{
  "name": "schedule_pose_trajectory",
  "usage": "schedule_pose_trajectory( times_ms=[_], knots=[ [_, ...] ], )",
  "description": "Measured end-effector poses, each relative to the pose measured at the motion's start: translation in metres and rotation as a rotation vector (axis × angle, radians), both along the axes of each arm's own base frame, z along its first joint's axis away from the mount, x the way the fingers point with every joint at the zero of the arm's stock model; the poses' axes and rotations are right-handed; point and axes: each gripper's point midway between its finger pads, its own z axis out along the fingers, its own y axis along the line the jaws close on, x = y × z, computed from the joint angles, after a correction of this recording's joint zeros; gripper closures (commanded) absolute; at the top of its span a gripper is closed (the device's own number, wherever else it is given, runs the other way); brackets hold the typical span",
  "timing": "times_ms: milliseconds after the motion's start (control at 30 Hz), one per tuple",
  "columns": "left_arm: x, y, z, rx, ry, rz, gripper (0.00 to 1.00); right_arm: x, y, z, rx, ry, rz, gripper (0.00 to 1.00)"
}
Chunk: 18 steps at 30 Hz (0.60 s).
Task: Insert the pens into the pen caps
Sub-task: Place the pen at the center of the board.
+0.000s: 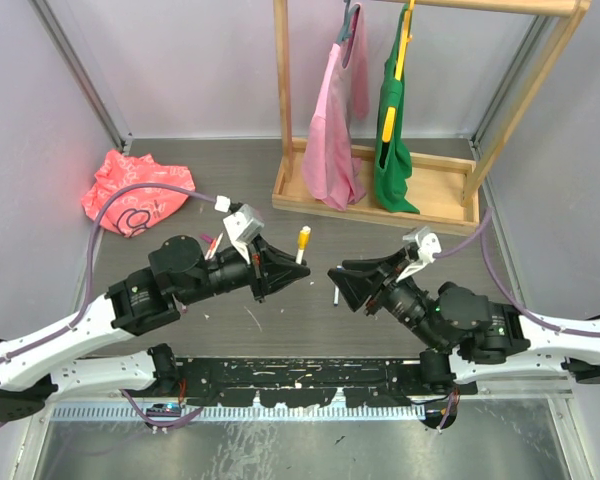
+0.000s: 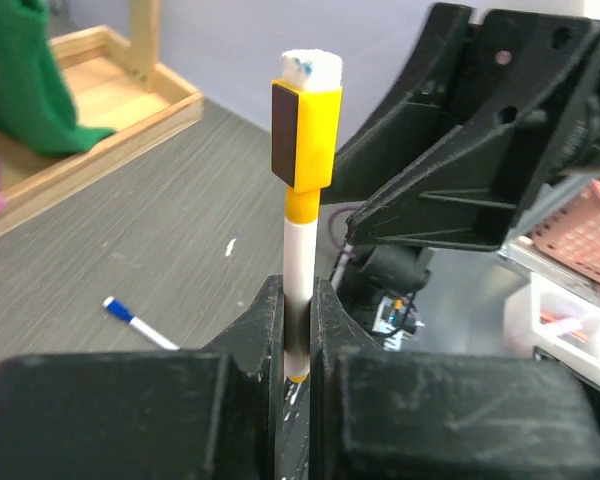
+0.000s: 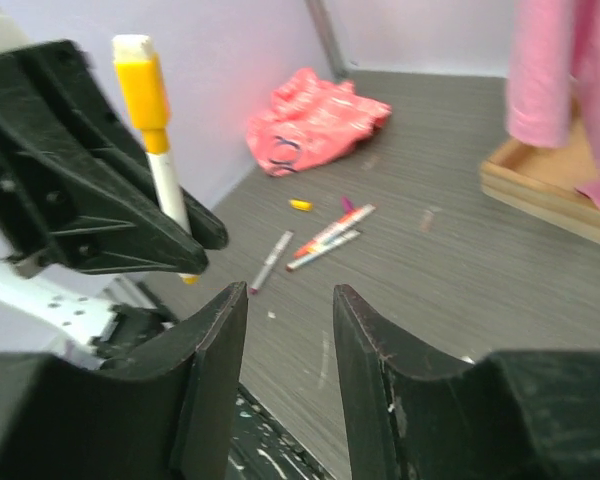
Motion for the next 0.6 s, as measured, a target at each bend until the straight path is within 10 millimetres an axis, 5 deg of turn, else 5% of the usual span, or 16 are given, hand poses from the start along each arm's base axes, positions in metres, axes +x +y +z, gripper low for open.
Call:
schedule_pose_trajectory(
  times_ms=[167,333,600],
  knots=[
    [0.023,0.009,-0.035,0.101,0.095,0.156,1.0,0.02,-0.01,-0.048,-0.129,0.107,-0.189,0.53],
    [0.042,0.022,-0.096,0.241,0.221,0.315,1.0,0.026,-0.019,-0.097,-0.263,0.197,-0.299,0.53],
    [0.055,0.025,-0.157,0.397,0.36,0.453,1.0,0.064,-0.04,-0.146,-0.392,0.363,-0.434,0.51]
  ],
)
